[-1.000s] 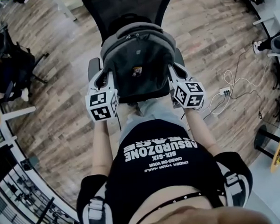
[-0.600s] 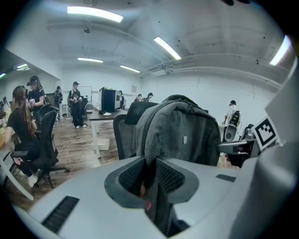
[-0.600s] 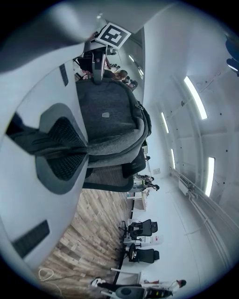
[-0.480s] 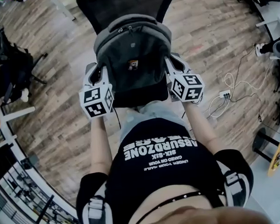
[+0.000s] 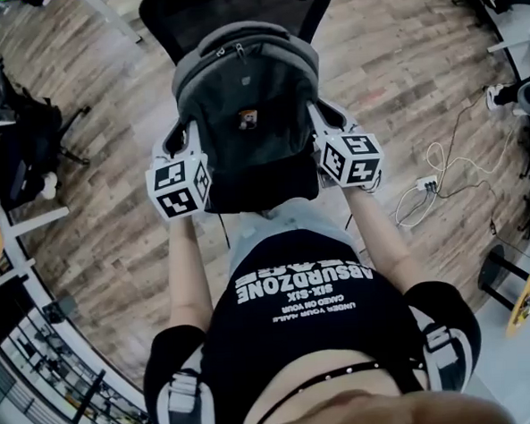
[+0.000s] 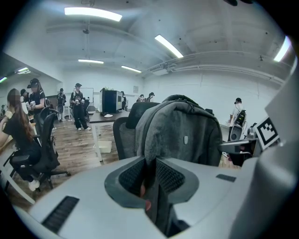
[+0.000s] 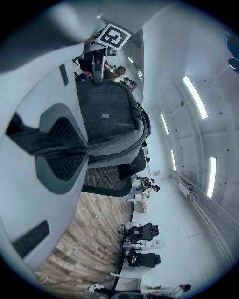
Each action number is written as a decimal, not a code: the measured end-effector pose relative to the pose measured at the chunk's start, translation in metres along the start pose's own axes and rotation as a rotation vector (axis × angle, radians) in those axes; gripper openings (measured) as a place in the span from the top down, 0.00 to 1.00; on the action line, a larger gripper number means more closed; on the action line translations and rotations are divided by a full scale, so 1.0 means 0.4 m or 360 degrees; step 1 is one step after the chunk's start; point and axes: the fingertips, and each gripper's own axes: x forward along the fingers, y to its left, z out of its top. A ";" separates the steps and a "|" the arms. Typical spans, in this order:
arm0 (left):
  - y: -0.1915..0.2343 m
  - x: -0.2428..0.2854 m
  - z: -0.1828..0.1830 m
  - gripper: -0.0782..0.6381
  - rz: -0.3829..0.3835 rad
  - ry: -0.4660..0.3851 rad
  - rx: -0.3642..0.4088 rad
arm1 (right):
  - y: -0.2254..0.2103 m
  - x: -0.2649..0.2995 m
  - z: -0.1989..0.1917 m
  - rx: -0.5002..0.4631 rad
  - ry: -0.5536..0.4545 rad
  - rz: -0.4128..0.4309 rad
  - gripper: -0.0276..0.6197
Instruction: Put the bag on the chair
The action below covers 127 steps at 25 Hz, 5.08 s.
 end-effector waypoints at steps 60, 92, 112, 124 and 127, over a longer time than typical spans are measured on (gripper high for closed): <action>0.128 0.458 -0.139 0.79 0.0126 0.0287 -0.0025 | -0.181 0.437 -0.141 -0.0102 0.0347 0.0015 0.87; 0.131 0.567 -0.245 0.79 0.0155 0.0442 0.0013 | -0.238 0.518 -0.264 -0.0143 0.0539 -0.0093 0.87; 0.150 0.597 -0.329 0.79 0.0250 0.0441 0.0101 | -0.246 0.547 -0.328 -0.0196 0.0489 -0.0008 0.87; 0.160 0.609 -0.343 0.79 0.0238 0.0383 0.0057 | -0.257 0.565 -0.337 -0.0205 0.0493 -0.0046 0.87; 0.165 0.622 -0.338 0.79 0.0244 0.0399 0.0075 | -0.258 0.571 -0.333 -0.0174 0.0502 -0.0041 0.87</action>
